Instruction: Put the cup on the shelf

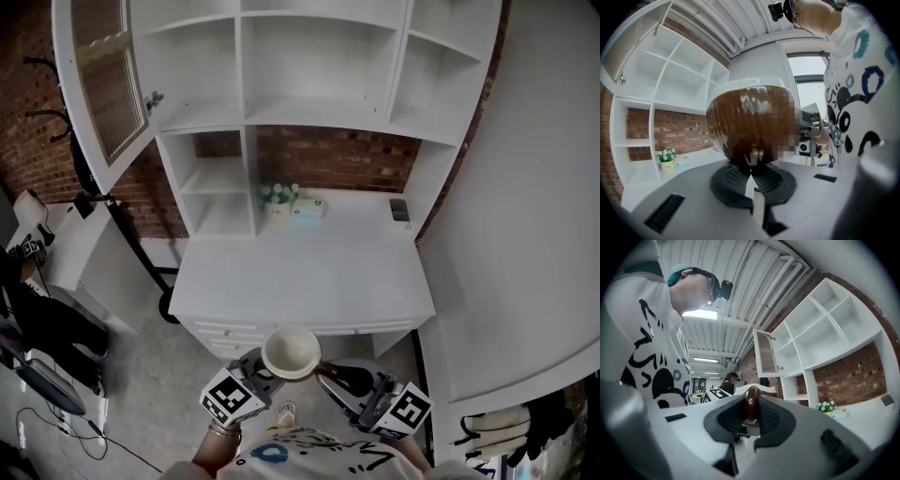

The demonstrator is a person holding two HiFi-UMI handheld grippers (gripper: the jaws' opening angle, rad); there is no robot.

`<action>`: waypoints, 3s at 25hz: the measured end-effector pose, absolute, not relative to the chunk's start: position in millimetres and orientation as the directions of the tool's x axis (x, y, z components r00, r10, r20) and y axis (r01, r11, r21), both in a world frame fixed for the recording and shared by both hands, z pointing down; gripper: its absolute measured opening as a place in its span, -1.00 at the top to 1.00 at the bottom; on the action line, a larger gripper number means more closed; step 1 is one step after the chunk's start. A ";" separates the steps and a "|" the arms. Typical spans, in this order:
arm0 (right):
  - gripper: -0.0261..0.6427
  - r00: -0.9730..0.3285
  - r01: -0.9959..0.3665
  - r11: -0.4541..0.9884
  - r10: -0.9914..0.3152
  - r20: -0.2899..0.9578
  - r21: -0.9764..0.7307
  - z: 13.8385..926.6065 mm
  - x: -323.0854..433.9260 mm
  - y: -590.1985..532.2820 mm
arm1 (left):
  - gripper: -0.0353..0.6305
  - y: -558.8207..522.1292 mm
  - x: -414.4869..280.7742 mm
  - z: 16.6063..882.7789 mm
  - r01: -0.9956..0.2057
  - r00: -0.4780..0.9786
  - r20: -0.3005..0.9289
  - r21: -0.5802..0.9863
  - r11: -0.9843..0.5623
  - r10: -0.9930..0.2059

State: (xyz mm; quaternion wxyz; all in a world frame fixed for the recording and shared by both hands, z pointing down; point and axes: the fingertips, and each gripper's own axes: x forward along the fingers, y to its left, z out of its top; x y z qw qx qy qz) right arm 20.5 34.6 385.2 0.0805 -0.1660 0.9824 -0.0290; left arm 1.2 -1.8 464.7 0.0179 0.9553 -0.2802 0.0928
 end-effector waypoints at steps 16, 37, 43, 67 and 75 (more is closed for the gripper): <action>0.75 -0.889 -0.416 0.905 -0.425 -0.171 -0.090 379.4 -9.3 -27.7 | 0.85 -67.1 -26.6 456.9 -0.472 0.867 0.169 -0.030 -0.881 -0.469; 0.75 -0.873 -0.434 0.891 -0.452 -0.181 -0.136 385.8 -15.2 -80.6 | 0.85 -116.8 -40.7 451.1 -0.484 0.865 0.136 -0.034 -0.875 -0.484; 0.75 -0.879 -0.421 0.896 -0.441 -0.179 -0.142 388.6 -2.9 -112.0 | 0.85 -145.8 -30.5 453.6 -0.496 0.858 0.142 -0.026 -0.868 -0.494; 0.75 -0.896 -0.328 0.939 -0.343 -0.282 -0.101 336.9 41.2 -307.2 | 0.85 -344.3 7.1 398.4 -0.585 0.794 0.095 -0.149 -0.797 -0.601; 0.75 -0.894 -0.312 0.948 -0.314 -0.320 -0.059 312.8 49.4 -347.1 | 0.85 -388.0 13.2 370.7 -0.629 0.760 0.042 -0.204 -0.750 -0.648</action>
